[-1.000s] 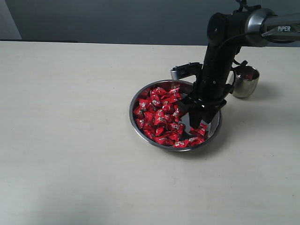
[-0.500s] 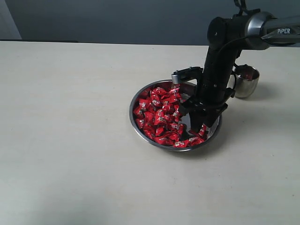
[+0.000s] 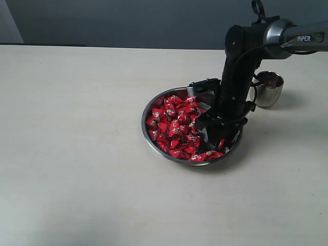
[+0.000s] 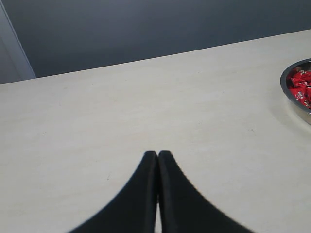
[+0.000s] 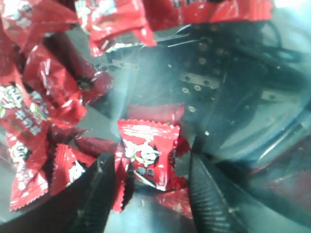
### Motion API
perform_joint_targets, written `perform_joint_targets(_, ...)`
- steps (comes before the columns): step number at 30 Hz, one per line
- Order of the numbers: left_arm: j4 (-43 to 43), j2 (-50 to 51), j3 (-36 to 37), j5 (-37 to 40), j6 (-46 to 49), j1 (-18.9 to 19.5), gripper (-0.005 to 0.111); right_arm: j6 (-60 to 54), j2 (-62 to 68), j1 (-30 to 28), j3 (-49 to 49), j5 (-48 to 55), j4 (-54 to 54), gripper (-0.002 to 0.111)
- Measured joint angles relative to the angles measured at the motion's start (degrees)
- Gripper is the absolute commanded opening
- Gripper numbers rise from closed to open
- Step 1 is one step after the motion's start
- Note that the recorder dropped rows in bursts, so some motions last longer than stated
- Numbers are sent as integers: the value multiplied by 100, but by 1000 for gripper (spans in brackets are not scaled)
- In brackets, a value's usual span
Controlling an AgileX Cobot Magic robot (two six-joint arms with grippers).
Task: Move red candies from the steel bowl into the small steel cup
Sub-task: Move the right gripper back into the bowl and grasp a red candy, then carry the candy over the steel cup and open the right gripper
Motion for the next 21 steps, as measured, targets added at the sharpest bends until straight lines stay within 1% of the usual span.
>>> perform_joint_targets(1, 0, 0, 0, 0, 0, 0, 0, 0, 0, 0, 0, 0, 0, 31)
perform_joint_targets(2, 0, 0, 0, 0, 0, 0, 0, 0, 0, 0, 0, 0, 0, 22)
perform_joint_targets(4, 0, 0, 0, 0, 0, 0, 0, 0, 5, 0, 0, 0, -31, 8)
perform_joint_targets(5, 0, 0, 0, 0, 0, 0, 0, 0, 14, 0, 0, 0, -45, 2)
perform_joint_targets(6, 0, 0, 0, 0, 0, 0, 0, 0, 14, 0, -10, 0, -54, -1)
perform_joint_targets(16, 0, 0, 0, 0, 0, 0, 0, 0, -82, 0, -600, -1, -151, -1)
perform_joint_targets(21, 0, 0, 0, 0, 0, 0, 0, 228, -437, 0, -792, -43, -695, -1)
